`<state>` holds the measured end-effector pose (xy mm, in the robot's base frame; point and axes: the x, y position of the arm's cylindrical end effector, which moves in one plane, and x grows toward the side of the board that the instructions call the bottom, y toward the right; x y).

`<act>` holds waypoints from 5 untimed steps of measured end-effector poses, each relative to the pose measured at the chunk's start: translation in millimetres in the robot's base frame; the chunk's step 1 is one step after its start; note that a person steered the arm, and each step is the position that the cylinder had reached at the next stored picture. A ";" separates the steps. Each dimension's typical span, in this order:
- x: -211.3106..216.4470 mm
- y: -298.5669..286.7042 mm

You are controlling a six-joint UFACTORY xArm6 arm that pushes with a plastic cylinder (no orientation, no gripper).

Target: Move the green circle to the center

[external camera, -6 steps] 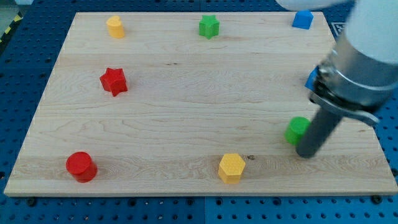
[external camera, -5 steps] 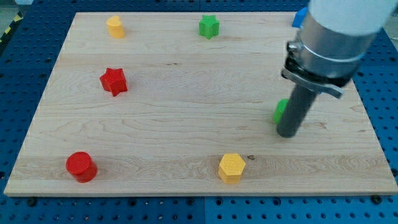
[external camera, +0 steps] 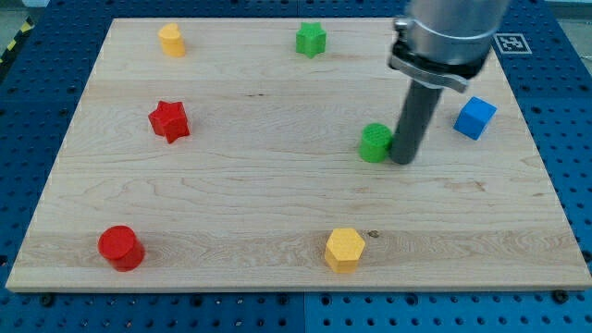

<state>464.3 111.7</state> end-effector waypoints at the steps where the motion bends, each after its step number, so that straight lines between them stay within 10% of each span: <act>1: -3.8 -13.7; 5: -79.5 -17.5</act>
